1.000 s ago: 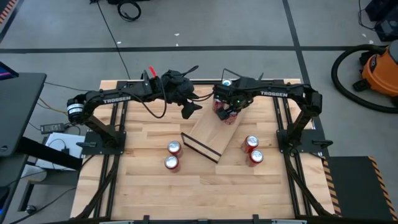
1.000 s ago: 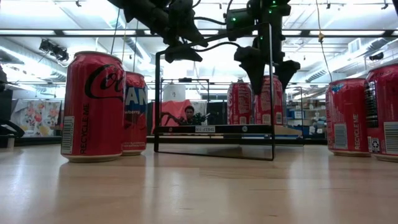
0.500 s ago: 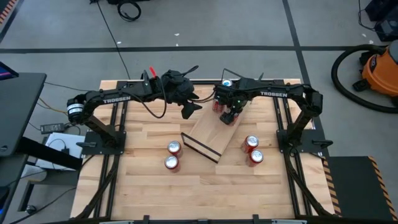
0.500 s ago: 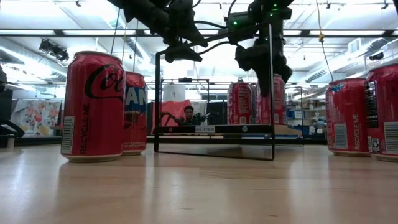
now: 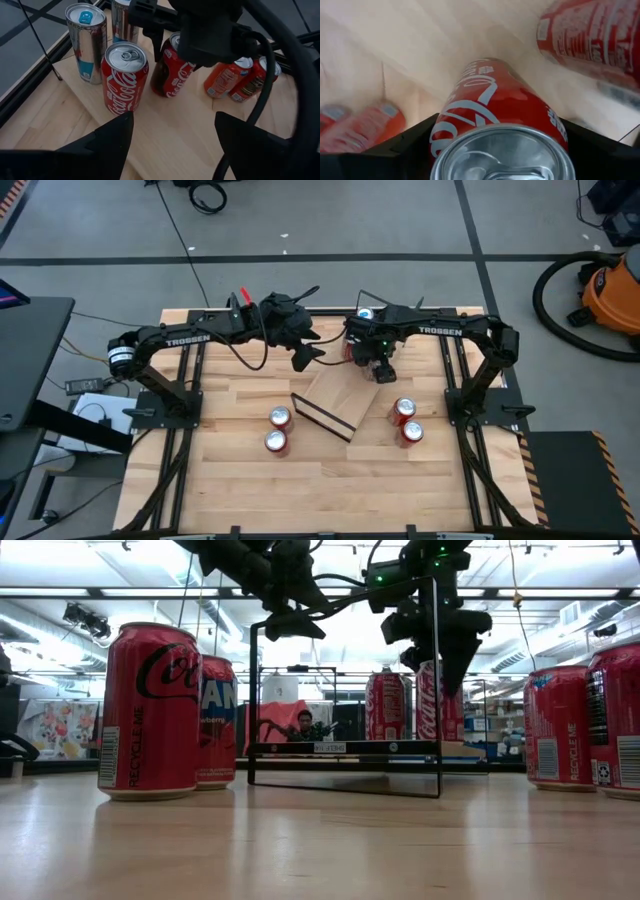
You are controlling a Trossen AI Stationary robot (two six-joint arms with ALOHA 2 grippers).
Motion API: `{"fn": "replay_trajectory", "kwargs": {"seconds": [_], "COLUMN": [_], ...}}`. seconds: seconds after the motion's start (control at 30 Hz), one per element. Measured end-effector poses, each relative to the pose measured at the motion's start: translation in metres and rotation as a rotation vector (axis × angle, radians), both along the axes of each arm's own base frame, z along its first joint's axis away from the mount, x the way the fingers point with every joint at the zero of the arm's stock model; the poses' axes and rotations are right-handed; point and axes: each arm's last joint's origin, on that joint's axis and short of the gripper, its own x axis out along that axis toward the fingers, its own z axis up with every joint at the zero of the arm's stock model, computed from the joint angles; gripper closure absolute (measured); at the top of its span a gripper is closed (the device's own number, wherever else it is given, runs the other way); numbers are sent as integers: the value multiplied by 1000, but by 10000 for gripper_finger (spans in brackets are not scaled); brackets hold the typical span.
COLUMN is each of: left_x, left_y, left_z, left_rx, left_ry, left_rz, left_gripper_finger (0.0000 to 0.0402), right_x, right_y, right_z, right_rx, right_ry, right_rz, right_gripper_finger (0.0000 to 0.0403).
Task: Place canned beverage on shelf
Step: Put the red-white soda can on the shelf aligned with the other red-white soda can
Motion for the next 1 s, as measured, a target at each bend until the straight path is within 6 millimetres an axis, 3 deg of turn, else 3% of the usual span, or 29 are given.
{"fn": "replay_trajectory", "kwargs": {"seconds": [0.17, 0.47, 0.67, 1.0], "left_x": [0, 0, 0, 0], "left_y": [0, 0, 0, 0], "left_z": [0, 0, 0, 0], "left_rx": [-1, -9, -8, -7], "left_ry": [0, -1, -2, -2], "left_rz": [1, 6, 7, 7], "left_gripper_finger": [111, 111, 111, 111], "right_x": [-1, -3, -2, -8], "right_y": [-1, -1, -1, -1], "right_z": [0, -1, 14, 30], "right_rx": [-27, -31, -46, -89], "right_ry": [23, 49, 40, 96], "right_rz": [97, 23, -35, -164], "right_gripper_finger": [60, 31, 5, 6]}}
